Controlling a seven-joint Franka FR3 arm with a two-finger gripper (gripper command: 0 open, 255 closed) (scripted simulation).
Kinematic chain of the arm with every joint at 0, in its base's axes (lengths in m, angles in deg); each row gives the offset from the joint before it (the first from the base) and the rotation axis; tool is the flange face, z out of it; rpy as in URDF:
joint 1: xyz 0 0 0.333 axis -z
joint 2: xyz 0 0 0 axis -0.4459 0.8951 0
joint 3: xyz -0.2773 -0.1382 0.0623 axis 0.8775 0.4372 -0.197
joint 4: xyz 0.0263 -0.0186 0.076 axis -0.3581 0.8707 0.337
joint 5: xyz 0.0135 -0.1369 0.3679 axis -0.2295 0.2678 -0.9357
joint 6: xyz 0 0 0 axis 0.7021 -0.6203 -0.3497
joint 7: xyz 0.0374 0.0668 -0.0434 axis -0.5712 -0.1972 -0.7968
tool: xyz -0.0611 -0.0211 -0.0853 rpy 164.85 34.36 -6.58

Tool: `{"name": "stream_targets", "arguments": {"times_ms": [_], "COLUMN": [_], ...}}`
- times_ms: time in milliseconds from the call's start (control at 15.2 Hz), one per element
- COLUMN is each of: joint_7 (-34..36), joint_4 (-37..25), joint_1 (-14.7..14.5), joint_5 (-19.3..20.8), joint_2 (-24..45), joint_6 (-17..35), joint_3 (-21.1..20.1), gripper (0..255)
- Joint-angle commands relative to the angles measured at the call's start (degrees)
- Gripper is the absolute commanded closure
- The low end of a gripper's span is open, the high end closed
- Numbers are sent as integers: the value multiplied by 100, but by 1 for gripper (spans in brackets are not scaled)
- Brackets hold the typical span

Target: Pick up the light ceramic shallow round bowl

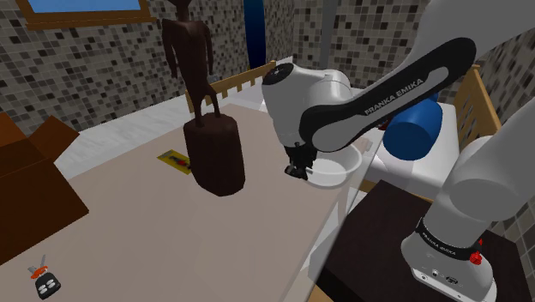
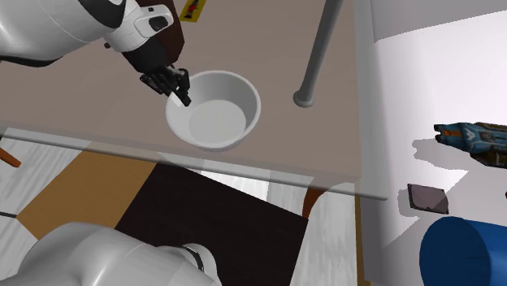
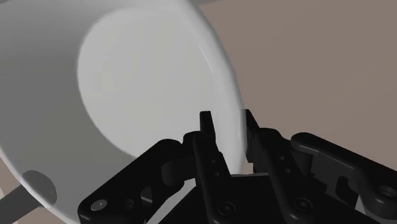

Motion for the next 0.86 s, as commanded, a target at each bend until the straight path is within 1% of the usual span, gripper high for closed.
{"name": "stream_targets", "arguments": {"times_ms": [0,660,792], "joint_7": [-79,-397,-401], "joint_4": [-65,-539,-547], "joint_1": [-15,-65,-66], "joint_5": [-47,-205,-207], "joint_2": [-101,-480,-485], "joint_6": [-144,-922,-934], "joint_3": [32,169,171], "gripper": [255,255,255]}}
